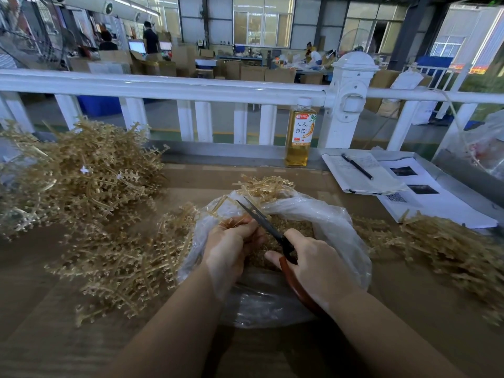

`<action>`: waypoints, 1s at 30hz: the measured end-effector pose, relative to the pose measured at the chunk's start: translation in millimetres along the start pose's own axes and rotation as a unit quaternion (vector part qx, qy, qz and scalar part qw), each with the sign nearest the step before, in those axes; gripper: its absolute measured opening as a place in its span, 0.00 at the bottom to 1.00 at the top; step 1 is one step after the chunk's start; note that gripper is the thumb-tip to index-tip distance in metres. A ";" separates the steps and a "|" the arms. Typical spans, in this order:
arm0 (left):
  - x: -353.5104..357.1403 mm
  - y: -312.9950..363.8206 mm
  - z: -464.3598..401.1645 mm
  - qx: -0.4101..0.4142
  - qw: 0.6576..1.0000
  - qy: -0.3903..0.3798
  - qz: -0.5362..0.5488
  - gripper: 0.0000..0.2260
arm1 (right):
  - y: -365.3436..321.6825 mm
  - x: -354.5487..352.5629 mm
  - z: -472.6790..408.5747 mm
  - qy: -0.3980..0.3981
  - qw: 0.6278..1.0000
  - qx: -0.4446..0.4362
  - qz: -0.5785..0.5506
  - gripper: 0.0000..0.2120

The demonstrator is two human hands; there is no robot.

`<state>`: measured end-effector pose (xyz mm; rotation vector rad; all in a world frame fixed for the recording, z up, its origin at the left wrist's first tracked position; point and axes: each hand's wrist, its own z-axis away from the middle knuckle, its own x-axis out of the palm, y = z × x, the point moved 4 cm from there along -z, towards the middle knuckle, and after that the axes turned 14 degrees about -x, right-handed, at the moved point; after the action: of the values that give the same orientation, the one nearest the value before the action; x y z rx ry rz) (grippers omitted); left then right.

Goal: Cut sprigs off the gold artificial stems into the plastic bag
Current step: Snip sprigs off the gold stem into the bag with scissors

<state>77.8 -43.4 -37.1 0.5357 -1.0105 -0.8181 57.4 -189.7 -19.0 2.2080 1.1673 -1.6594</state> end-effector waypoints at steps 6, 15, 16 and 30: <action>-2.3 -0.2 -0.7 -0.001 1.000 0.010 0.002 0.07 | 0.6 -2.3 1.3 -0.002 1.000 0.003 0.011 0.14; -2.2 -0.5 -0.7 -0.002 1.000 0.014 -0.018 0.07 | 1.5 -1.1 3.4 0.000 1.000 0.008 0.030 0.17; -2.4 -0.6 -0.7 -0.002 1.000 0.014 -0.019 0.07 | 1.7 -1.1 3.3 0.000 0.999 0.009 0.031 0.17; -1.4 -0.4 1.0 0.004 0.999 -0.006 -0.034 0.07 | 1.2 -0.4 5.4 0.005 0.999 0.002 0.041 0.16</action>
<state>76.4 -42.6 -37.7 0.5746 -1.0109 -0.8797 54.1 -193.6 -21.1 2.2372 1.0617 -1.6216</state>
